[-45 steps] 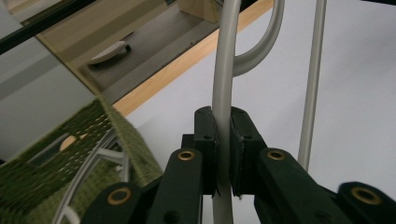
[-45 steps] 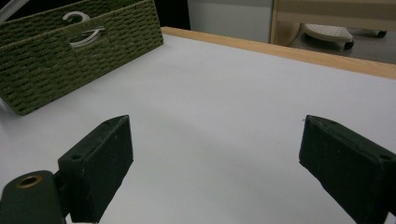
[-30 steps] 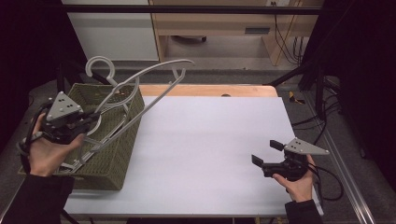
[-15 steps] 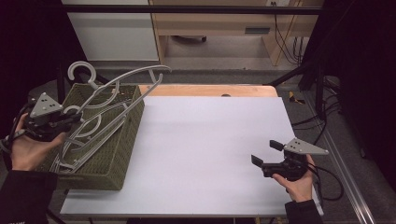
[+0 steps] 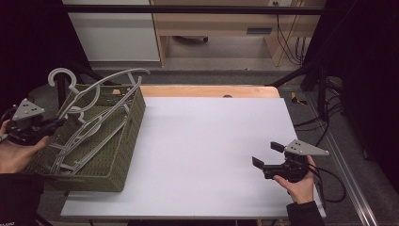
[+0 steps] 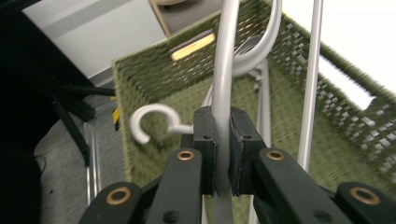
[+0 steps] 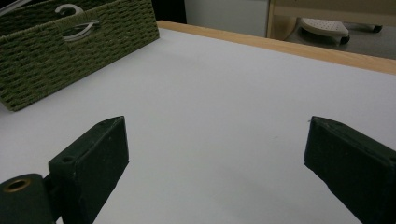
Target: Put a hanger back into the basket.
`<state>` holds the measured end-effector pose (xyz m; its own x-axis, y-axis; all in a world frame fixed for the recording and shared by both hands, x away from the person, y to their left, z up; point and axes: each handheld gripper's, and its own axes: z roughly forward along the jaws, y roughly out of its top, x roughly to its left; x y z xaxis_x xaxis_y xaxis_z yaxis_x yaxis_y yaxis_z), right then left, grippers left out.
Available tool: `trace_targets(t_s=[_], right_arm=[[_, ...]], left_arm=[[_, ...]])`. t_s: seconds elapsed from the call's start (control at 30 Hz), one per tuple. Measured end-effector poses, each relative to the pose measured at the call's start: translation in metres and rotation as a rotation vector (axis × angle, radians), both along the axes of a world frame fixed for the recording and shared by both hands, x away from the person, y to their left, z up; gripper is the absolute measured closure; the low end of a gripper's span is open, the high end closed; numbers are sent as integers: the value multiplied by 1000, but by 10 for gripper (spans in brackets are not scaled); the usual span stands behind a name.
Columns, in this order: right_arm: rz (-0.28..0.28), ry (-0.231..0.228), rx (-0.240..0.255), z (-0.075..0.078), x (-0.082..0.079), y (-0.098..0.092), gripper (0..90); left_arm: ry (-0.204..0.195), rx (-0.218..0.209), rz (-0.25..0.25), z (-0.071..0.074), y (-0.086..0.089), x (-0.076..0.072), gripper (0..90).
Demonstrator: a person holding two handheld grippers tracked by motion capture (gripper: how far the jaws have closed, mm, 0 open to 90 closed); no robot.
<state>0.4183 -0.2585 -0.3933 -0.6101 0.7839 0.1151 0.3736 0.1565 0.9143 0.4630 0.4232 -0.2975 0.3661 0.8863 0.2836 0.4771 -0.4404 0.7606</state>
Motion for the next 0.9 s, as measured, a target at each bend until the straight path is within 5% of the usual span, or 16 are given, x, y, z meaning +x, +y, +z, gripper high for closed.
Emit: trace_targets(t_s=[0.5, 0.9], right_arm=[[1, 7, -4, -1, 0, 1, 66], [5, 12, -10, -1, 1, 1, 67]], left_arm=[[56, 48, 58, -18, 29, -1, 831], [102, 95, 74, -34, 25, 5, 831]])
